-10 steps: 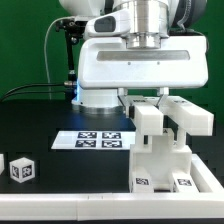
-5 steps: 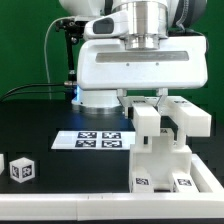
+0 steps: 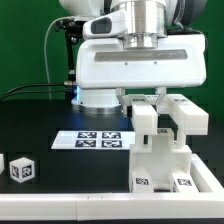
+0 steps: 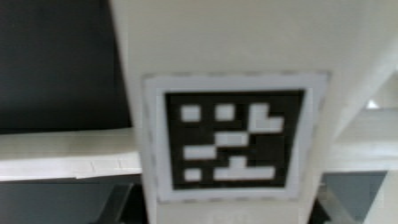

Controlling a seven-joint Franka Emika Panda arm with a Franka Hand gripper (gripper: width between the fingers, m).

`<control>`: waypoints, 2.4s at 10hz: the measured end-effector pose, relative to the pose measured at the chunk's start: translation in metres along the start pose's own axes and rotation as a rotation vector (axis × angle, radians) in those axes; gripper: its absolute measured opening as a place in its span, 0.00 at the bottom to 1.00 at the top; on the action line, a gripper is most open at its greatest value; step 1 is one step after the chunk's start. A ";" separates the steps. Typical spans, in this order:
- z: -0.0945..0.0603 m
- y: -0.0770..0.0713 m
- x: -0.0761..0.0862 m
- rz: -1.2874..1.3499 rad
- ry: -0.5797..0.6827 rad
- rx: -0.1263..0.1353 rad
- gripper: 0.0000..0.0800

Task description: Assemble chair

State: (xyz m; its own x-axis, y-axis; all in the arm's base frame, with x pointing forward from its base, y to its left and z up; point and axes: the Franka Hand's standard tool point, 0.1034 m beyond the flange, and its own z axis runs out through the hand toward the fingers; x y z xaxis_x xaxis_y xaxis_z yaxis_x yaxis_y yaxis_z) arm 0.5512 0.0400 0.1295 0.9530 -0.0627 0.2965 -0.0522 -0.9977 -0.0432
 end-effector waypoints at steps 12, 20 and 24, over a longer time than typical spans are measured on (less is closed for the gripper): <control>0.027 0.005 -0.015 -0.011 0.015 -0.026 0.36; 0.029 0.008 -0.005 -0.065 0.089 -0.040 0.36; 0.029 0.009 -0.004 -0.063 0.094 -0.042 0.79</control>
Offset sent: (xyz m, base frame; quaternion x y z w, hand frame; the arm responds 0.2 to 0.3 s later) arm -0.0065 -0.0057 -0.0113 -0.0046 0.0142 -0.0027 0.9999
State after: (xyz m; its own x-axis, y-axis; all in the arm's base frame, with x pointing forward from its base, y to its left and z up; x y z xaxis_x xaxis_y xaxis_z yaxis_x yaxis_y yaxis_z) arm 0.5559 0.0315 0.1000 0.9228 0.0002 0.3852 -0.0072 -0.9998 0.0178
